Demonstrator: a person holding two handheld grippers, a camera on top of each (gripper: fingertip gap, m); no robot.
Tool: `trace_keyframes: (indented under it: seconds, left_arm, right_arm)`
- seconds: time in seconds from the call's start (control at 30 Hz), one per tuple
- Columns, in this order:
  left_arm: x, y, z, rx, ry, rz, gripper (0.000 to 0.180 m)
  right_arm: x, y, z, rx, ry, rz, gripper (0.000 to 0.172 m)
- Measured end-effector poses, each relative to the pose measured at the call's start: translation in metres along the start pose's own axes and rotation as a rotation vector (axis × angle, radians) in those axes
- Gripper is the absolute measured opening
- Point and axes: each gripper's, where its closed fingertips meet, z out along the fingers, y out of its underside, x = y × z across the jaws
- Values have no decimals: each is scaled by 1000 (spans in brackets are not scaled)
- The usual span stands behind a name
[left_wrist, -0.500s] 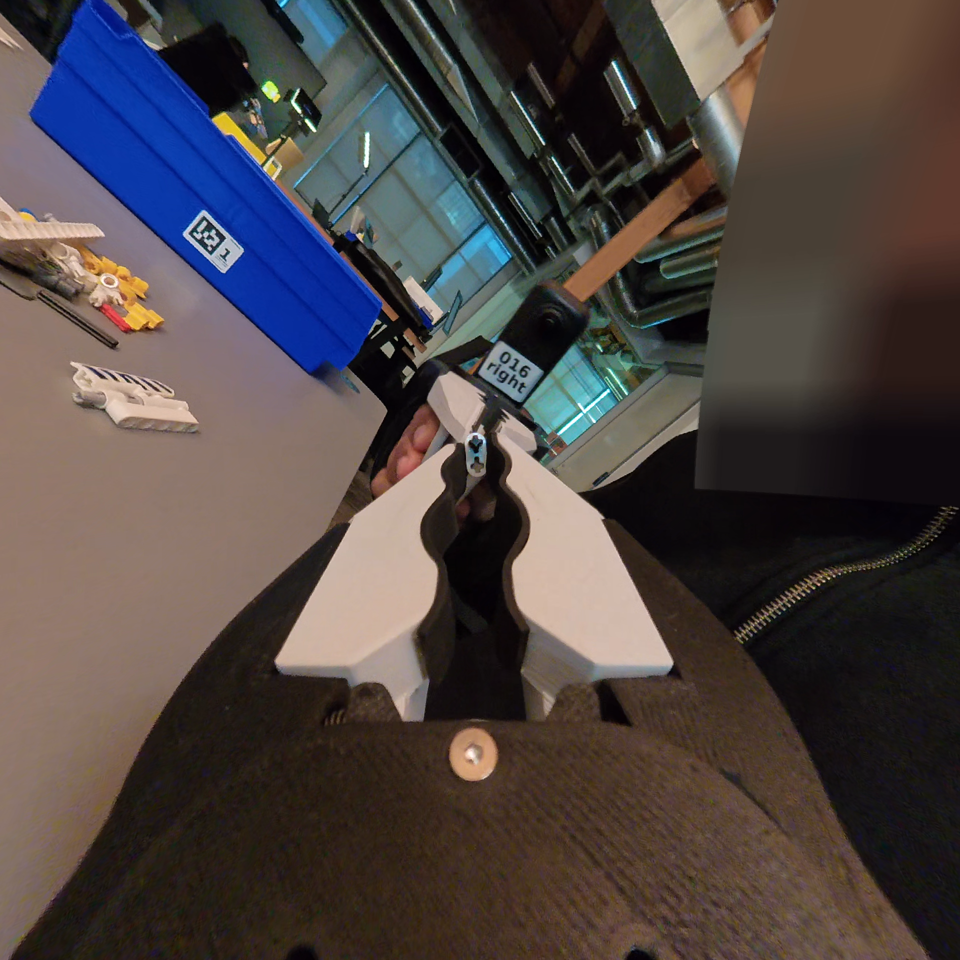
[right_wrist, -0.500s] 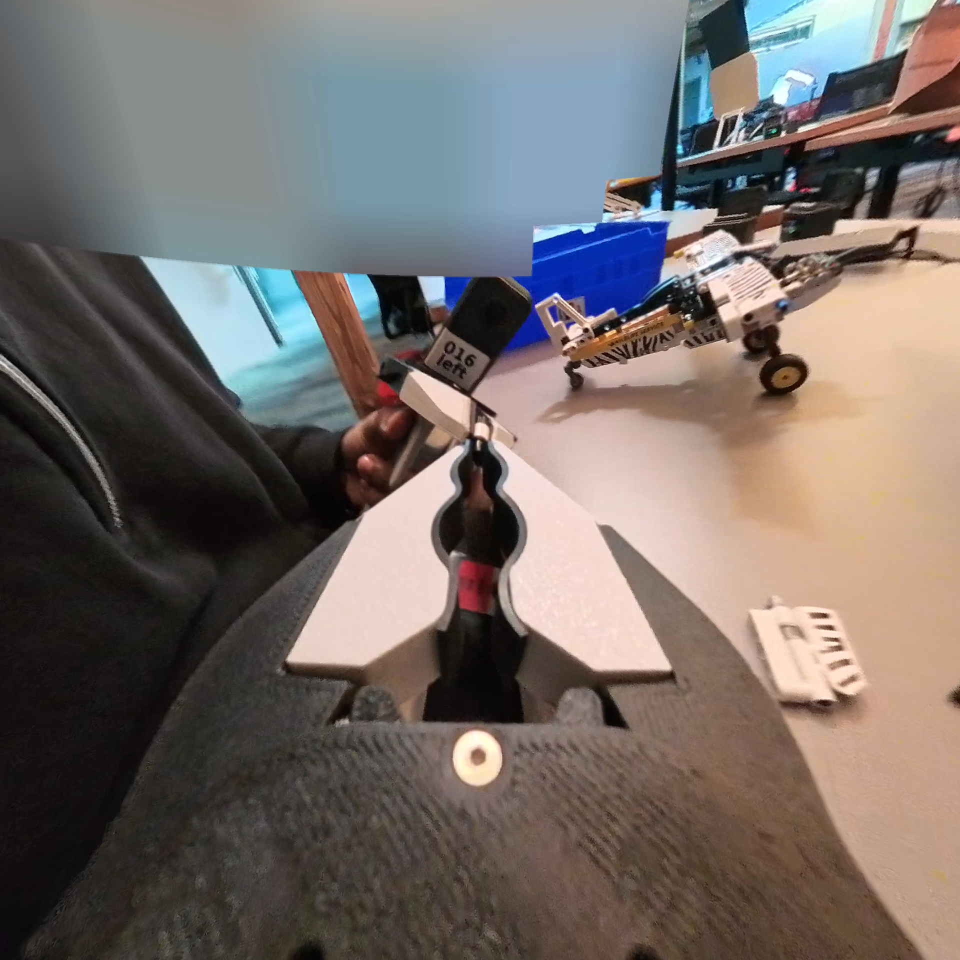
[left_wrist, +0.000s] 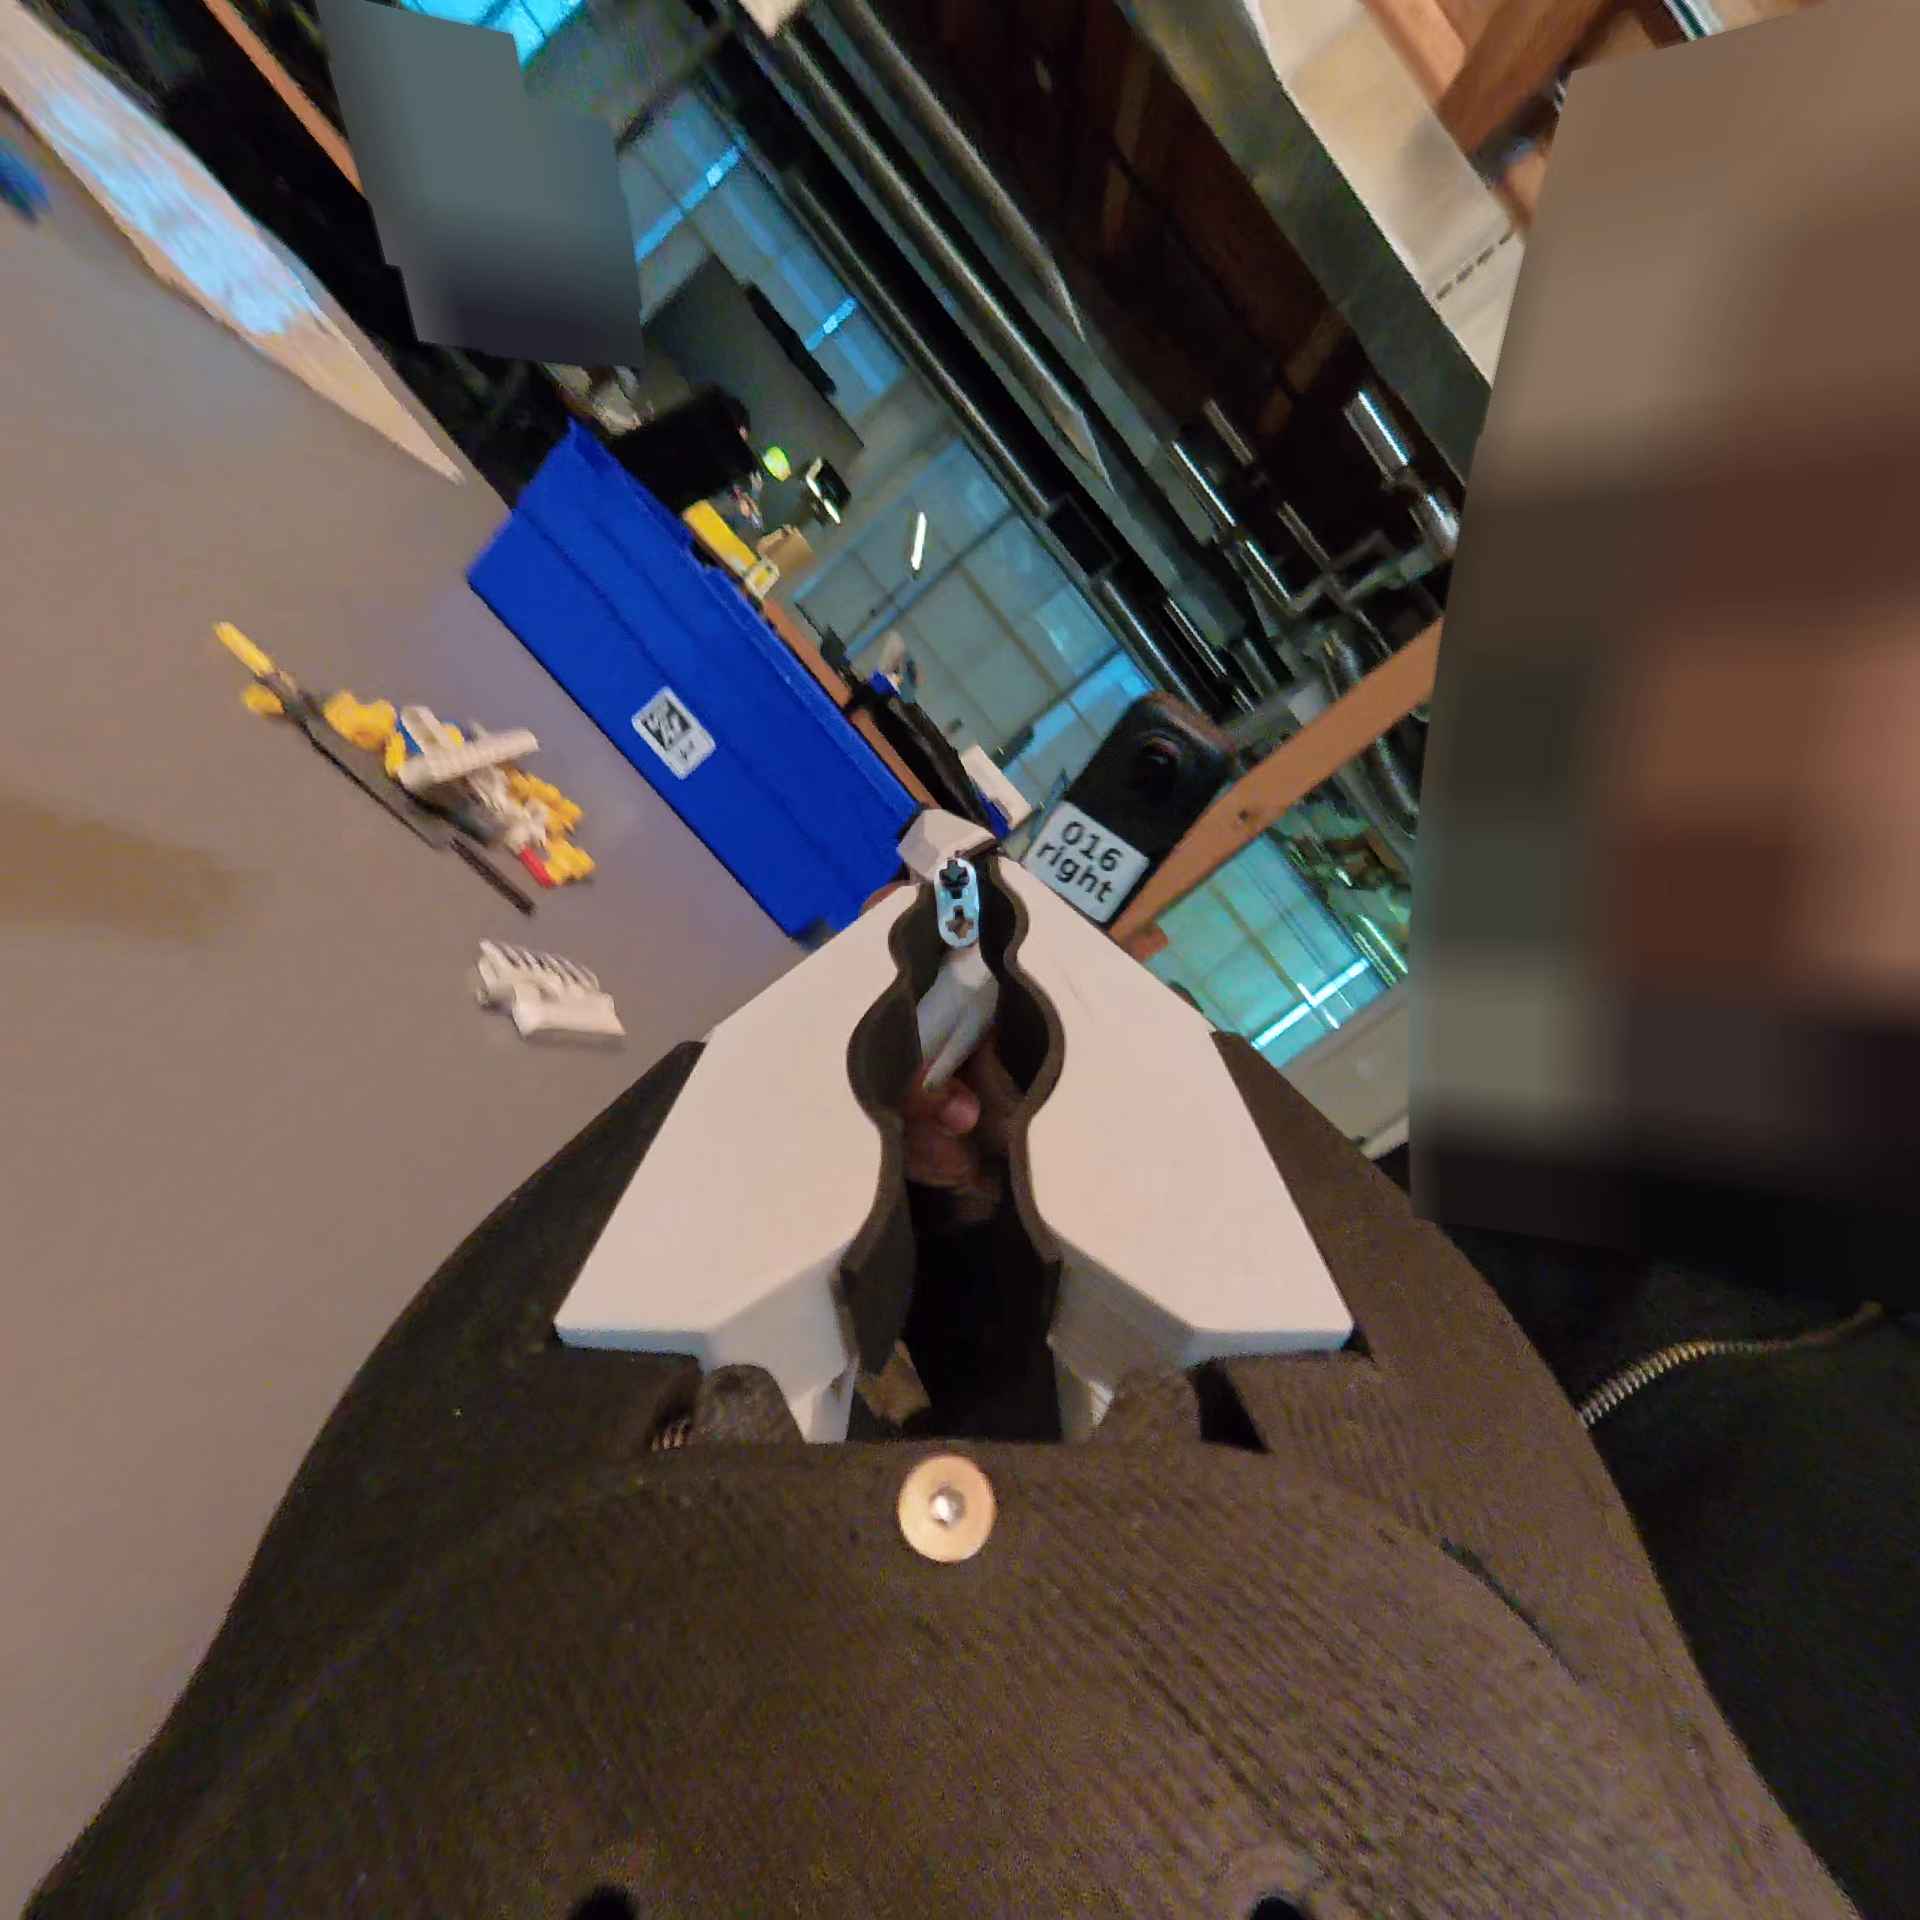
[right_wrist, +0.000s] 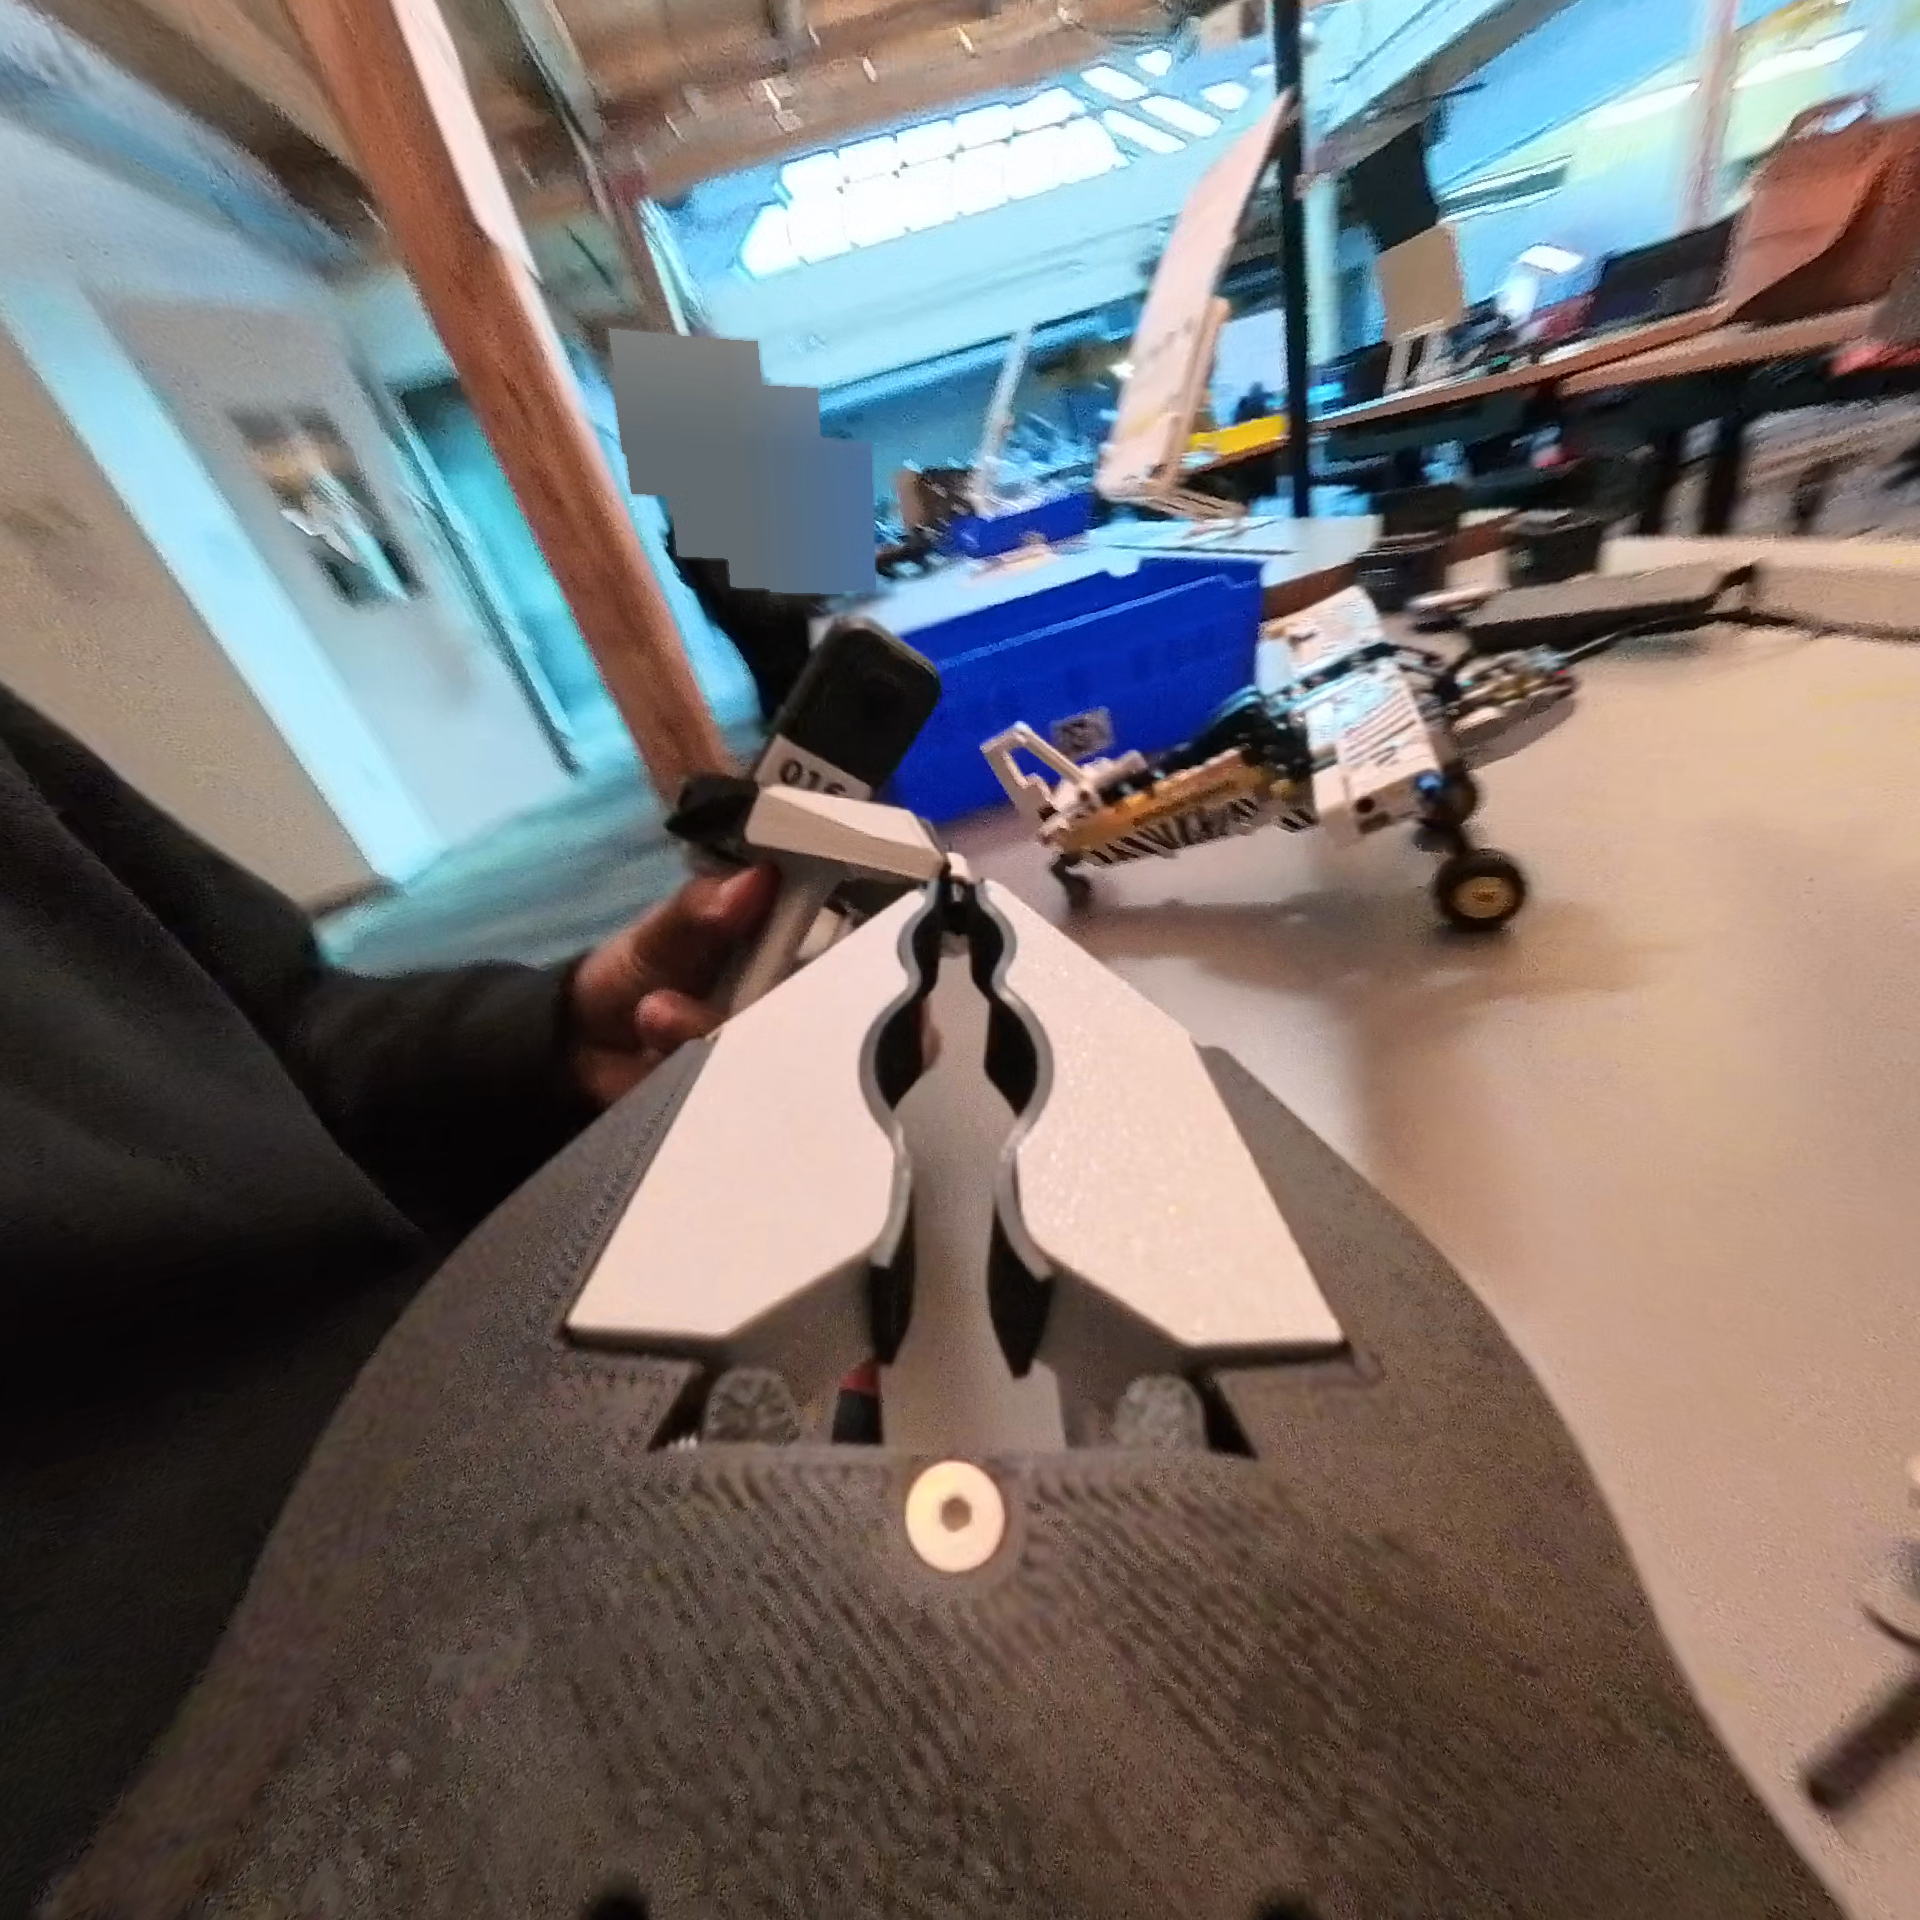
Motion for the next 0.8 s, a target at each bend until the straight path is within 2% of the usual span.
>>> trace_keyframes:
  seconds: [0.13, 0.23, 0.33, 0.47, 0.63, 0.8]
  left_arm:
    - [1, -10, 17, 25, -68, 77, 4]
    - [1, -2, 35, 38, -76, 64, 5]
    - [2, 6, 49, 83, -54, 14, 4]
    - [3, 5, 56, 140, -9, -101, 4]
    - [-2, 3, 62, 114, -39, -91, 4]
    - [-7, 4, 65, 107, -16, -122, 4]
  right_arm:
    - [9, -14, -14, 119, -199, 294, 1]
    - [15, -16, -35, 215, -224, 381, 1]
    - [16, -18, -49, 255, -209, 382, 1]
    - [19, -22, -54, 215, -179, 323, 1]
    - [30, -20, -57, 200, -108, 284, 10]
    - [35, -17, -59, 188, -81, 275, 11]
